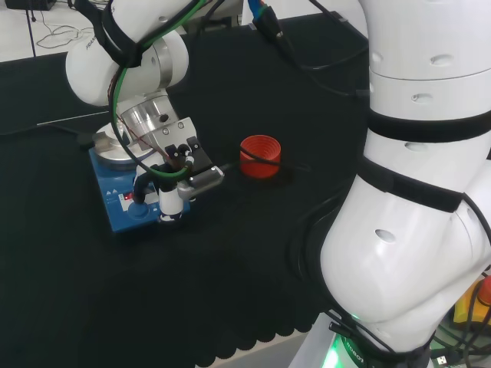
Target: Turn on the heater.
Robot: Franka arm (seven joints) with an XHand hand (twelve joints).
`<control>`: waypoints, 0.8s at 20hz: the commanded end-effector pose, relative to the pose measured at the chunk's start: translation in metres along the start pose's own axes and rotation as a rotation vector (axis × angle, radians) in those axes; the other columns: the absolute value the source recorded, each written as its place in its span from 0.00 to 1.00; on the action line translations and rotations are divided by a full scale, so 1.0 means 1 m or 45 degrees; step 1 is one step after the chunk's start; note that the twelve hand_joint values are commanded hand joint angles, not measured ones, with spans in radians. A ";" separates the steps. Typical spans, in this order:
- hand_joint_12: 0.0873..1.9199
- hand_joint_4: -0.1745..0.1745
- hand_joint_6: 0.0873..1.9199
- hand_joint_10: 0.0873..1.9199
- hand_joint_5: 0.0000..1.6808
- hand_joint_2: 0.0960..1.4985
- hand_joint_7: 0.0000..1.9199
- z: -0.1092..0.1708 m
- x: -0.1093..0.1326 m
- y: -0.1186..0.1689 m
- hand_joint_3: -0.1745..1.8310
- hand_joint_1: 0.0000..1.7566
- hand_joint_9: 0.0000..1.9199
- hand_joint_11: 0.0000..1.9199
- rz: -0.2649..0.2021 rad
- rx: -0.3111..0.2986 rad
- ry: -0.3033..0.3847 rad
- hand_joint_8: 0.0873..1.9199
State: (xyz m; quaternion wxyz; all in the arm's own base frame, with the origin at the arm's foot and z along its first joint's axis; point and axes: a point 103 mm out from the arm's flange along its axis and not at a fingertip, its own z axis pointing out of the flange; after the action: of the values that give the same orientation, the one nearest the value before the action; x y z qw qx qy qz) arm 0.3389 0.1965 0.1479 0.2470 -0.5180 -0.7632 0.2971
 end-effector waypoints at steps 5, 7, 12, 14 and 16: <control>0.70 0.45 0.07 0.72 0.20 0.42 0.73 0.002 -0.002 0.002 0.59 0.78 0.81 0.60 0.006 0.013 -0.002 0.76; 0.70 0.45 0.08 0.72 0.20 0.42 0.73 0.002 -0.002 0.002 0.59 0.78 0.81 0.60 0.005 0.015 -0.002 0.76; 0.70 0.45 0.08 0.72 0.20 0.42 0.73 0.003 -0.001 0.003 0.59 0.78 0.81 0.60 0.006 0.019 -0.007 0.76; 0.70 0.45 0.08 0.72 0.21 0.42 0.73 0.004 0.000 0.003 0.59 0.78 0.81 0.60 0.007 0.022 -0.010 0.76; 0.70 0.45 0.08 0.72 0.21 0.42 0.73 0.004 0.000 0.003 0.59 0.78 0.81 0.60 0.005 0.023 -0.009 0.76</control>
State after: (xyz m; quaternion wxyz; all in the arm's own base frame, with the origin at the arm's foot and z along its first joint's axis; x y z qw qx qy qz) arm 0.3387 0.1964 0.1430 0.2479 -0.5168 -0.7604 0.3055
